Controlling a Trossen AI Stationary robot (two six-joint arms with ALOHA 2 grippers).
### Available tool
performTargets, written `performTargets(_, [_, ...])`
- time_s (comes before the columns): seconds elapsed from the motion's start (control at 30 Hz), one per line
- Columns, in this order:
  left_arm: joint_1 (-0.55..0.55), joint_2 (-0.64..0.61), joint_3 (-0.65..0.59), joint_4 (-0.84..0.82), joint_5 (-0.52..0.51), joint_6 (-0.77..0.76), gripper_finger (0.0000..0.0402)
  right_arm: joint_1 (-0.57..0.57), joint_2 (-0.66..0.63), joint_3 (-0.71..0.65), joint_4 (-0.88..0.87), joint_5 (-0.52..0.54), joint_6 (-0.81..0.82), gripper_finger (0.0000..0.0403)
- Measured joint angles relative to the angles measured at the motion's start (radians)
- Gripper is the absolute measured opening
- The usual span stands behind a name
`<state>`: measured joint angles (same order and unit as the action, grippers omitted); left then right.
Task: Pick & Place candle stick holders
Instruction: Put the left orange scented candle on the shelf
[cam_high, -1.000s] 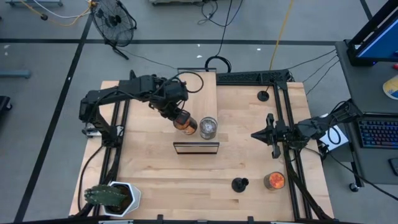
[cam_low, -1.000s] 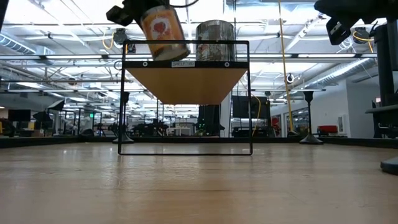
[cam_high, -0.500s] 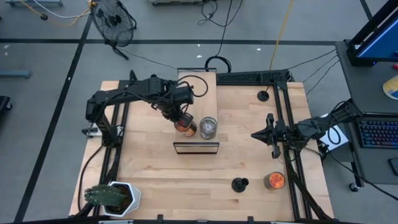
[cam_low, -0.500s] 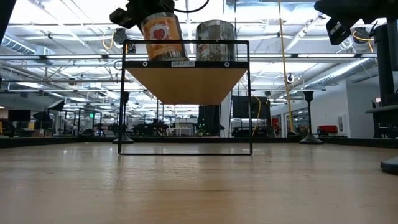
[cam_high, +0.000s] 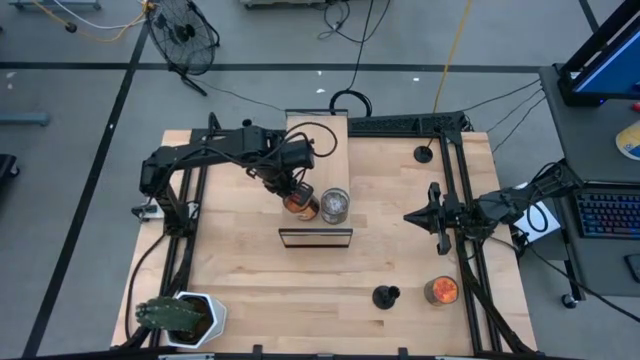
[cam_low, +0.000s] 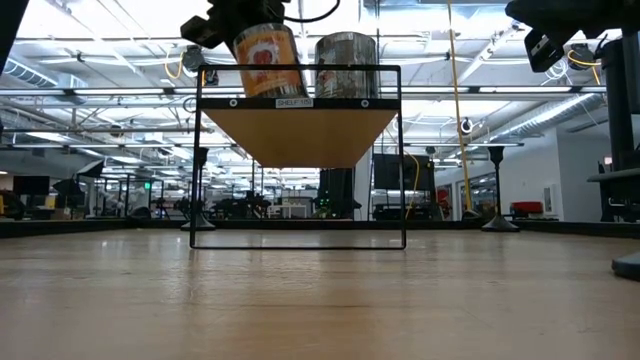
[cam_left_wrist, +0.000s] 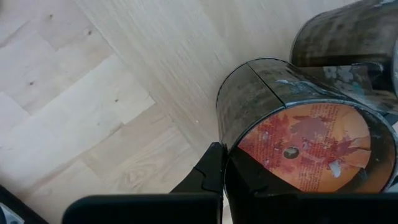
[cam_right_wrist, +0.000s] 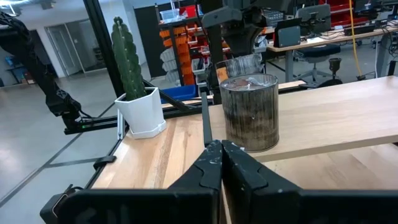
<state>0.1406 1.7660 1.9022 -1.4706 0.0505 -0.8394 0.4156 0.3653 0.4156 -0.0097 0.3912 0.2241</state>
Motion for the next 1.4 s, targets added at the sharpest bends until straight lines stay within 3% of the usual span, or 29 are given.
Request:
performTargets(0.8, [-0.002,-0.001,0.0,0.036,-0.007,-0.002,0.0027,0.0,0.0,0.0,0.014,0.0,0.004,0.0])
performTargets(1.4, [-0.002,-0.012,0.0,0.03,0.037,0.007,0.0097,0.0,0.0,0.0,0.029,0.0,0.004,0.0])
